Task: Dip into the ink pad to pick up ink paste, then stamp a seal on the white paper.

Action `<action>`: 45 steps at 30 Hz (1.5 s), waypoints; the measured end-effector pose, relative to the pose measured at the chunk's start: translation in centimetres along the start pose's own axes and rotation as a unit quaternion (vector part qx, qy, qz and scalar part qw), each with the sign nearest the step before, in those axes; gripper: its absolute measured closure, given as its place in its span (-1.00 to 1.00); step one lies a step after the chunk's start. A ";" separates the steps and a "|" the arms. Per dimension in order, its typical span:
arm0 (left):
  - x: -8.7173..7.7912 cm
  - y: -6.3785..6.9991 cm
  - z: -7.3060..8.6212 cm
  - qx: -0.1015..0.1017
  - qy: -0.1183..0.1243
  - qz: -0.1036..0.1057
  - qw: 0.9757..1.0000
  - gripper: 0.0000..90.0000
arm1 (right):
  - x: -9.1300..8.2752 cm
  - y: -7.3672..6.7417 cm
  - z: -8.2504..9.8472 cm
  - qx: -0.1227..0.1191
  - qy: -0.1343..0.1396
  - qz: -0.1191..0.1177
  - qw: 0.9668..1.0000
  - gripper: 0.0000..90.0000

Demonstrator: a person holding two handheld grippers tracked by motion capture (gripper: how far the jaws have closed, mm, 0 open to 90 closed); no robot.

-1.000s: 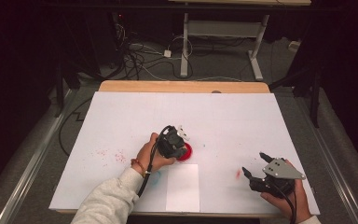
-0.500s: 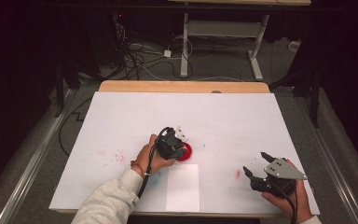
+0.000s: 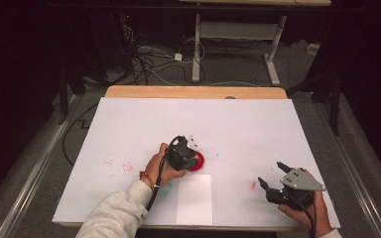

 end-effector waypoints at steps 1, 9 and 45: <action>0.0 0.0 0.0 0.002 -0.001 0.000 1.000 0.64 | 0.0 0.0 0.0 -0.001 0.000 0.000 1.000 -0.47; -1.9 -0.3 -0.4 0.013 0.024 -0.001 1.000 0.64 | -0.1 0.0 -0.1 -0.005 0.003 0.004 1.000 -0.47; -7.3 0.6 0.3 0.025 0.076 -0.002 0.997 0.63 | 0.8 0.2 -0.7 -0.003 0.006 -0.004 1.000 -0.47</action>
Point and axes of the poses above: each handheld gripper's, and its own axes: x roughly forward along the jaws, z roughly out of its underside, y roughly to its right, the point moved 6 cm from there along x, roughly forward along the jaws
